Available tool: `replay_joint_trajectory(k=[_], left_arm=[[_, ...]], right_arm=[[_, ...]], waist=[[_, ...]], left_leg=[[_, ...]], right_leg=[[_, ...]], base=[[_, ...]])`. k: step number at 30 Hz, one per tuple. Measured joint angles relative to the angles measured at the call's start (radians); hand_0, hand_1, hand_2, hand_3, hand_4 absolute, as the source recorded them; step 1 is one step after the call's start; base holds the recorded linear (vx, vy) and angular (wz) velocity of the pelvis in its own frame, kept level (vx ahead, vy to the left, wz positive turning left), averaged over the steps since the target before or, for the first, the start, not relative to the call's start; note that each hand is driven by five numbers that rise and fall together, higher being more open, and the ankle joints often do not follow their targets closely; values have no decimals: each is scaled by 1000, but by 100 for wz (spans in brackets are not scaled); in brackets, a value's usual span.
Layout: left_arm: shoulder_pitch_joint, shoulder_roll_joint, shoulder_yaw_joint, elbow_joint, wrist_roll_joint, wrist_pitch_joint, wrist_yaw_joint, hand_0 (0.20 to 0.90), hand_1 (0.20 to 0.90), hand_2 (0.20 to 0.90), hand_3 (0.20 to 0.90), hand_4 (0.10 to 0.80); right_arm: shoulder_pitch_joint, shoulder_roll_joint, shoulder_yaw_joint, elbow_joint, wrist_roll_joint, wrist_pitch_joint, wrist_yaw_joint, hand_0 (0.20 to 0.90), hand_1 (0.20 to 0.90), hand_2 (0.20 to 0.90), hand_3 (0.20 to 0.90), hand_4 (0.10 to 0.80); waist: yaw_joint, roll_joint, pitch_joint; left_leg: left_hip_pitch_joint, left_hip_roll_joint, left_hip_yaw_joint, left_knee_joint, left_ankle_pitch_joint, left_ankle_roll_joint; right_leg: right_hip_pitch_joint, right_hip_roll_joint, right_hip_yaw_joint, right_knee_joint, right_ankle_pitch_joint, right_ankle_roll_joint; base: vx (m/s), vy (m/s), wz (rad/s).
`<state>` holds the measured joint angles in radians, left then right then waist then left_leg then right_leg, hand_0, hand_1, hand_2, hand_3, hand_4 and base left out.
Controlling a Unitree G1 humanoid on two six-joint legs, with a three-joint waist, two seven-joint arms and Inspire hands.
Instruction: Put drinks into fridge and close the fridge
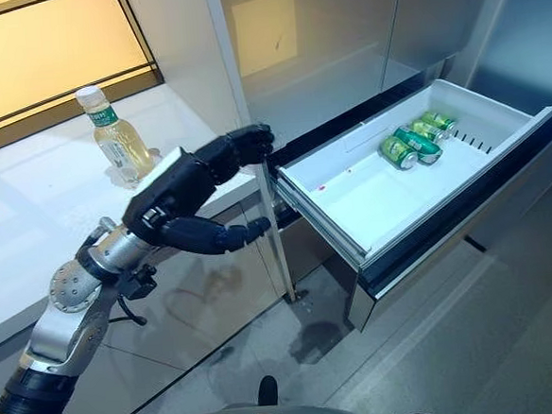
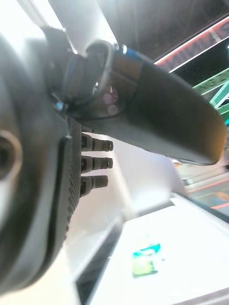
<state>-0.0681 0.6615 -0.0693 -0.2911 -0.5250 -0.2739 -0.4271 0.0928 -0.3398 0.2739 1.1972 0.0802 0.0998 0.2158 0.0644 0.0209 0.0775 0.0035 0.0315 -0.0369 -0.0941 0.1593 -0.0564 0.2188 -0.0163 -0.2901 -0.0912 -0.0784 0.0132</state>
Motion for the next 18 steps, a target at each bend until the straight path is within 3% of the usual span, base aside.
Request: replay_joint_trajectory(k=[12, 18], left_arm=[[84, -53, 152, 7, 48, -82, 193, 900, 900, 900, 900, 800], [139, -64, 170, 54, 115, -81, 305, 900, 900, 900, 900, 800]], right_arm=[[18, 3, -26, 1, 2, -10, 0, 900, 900, 900, 900, 800], [28, -1, -35, 1, 2, -8, 1, 900, 900, 900, 900, 800]], waist=[[23, 3, -2], [36, 11, -8]], left_leg=[[-11, -4, -26, 0, 8, 0], [-11, -4, -37, 0, 10, 0]], right_leg=[[3, 3, -25, 0, -1, 1], [9, 6, -34, 0, -1, 0]], base=[[3, 0, 6], [5, 0, 5]])
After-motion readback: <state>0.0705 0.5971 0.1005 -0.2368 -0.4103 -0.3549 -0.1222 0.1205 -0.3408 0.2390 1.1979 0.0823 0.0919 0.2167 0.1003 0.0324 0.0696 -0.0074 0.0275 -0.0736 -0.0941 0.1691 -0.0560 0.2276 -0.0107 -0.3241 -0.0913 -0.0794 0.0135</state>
